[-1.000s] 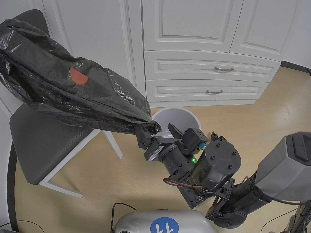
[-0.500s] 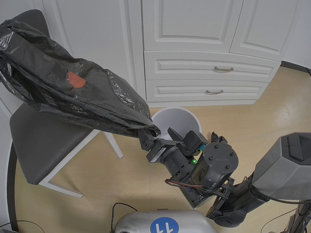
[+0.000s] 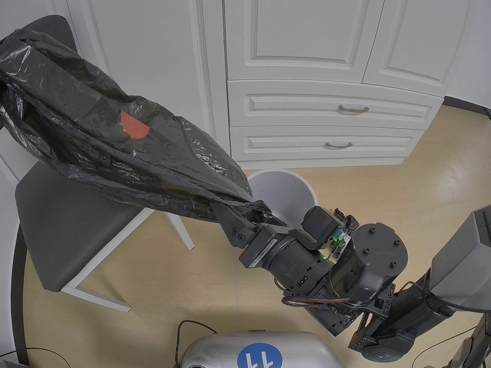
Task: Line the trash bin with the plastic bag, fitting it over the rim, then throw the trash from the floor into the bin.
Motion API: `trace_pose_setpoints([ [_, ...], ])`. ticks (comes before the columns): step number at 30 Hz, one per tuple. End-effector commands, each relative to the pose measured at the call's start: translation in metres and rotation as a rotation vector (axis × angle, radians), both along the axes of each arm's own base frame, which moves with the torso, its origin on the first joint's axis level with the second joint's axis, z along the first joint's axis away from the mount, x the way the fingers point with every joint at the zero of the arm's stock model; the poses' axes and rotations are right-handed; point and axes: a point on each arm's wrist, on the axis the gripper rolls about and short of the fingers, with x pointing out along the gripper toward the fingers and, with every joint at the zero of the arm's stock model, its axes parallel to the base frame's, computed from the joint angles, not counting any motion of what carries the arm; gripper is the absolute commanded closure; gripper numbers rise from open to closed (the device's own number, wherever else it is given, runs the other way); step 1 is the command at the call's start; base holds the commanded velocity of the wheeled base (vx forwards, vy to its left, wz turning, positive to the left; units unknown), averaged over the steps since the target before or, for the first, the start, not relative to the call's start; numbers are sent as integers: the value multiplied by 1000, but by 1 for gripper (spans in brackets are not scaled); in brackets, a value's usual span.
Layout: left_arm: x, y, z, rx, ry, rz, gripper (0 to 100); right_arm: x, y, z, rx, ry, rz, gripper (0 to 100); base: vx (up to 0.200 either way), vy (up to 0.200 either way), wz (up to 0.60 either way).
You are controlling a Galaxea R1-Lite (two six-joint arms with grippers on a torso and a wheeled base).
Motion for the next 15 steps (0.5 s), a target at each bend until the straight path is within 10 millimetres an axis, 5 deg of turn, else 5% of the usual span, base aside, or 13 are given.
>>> trace_pose_setpoints([
  [1,1,-1,0,-1,-2,-8,100,1,1,-1,10,-7,-1,0,0,0,0],
  [15,-3,0,-8,-12,17,-27,100,26,-4,-12,-9,4,-63,0,0,0,0],
])
